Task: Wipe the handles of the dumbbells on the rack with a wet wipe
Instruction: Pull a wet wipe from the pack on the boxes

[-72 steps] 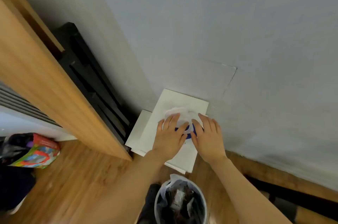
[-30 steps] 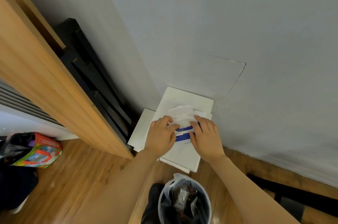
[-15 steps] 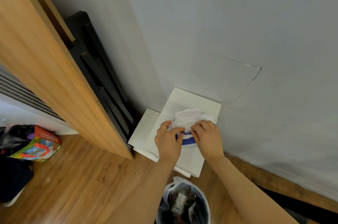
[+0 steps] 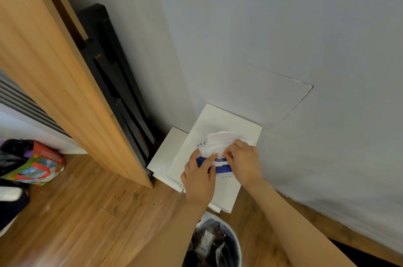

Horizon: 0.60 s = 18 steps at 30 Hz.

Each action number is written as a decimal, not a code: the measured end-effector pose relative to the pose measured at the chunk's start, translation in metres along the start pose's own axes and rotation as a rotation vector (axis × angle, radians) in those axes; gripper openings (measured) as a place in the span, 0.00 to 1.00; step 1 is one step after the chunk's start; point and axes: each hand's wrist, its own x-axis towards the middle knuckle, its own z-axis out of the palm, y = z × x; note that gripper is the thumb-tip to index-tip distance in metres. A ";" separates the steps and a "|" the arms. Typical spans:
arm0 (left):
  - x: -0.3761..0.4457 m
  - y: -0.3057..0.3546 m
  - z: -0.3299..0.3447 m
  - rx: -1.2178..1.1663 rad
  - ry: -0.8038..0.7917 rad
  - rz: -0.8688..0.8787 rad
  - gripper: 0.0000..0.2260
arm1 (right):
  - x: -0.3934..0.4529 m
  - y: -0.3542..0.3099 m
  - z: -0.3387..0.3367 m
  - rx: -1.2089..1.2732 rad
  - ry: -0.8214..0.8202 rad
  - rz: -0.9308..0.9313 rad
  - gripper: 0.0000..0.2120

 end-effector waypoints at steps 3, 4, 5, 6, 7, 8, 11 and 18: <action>-0.001 0.001 -0.001 0.027 -0.019 0.007 0.16 | -0.002 0.000 0.004 -0.099 -0.054 -0.043 0.08; -0.002 0.001 -0.001 0.033 -0.023 0.007 0.16 | -0.003 0.001 0.006 -0.124 -0.068 -0.047 0.10; -0.003 0.000 -0.001 0.039 -0.027 0.008 0.17 | -0.005 0.001 0.008 -0.144 -0.085 -0.034 0.12; -0.004 0.000 -0.001 0.048 -0.032 0.010 0.17 | -0.007 0.002 0.009 -0.137 -0.091 -0.013 0.14; -0.004 -0.001 -0.002 0.058 -0.035 0.014 0.17 | -0.009 0.002 0.009 -0.114 -0.079 -0.004 0.16; -0.004 -0.001 -0.002 0.067 -0.040 0.017 0.17 | -0.010 0.004 0.009 -0.087 -0.046 -0.015 0.15; -0.004 -0.002 -0.004 0.102 -0.073 0.023 0.18 | -0.013 0.005 0.001 0.094 0.036 -0.011 0.06; -0.002 0.000 -0.008 0.144 -0.063 0.043 0.18 | -0.004 0.005 0.004 0.128 0.001 0.027 0.11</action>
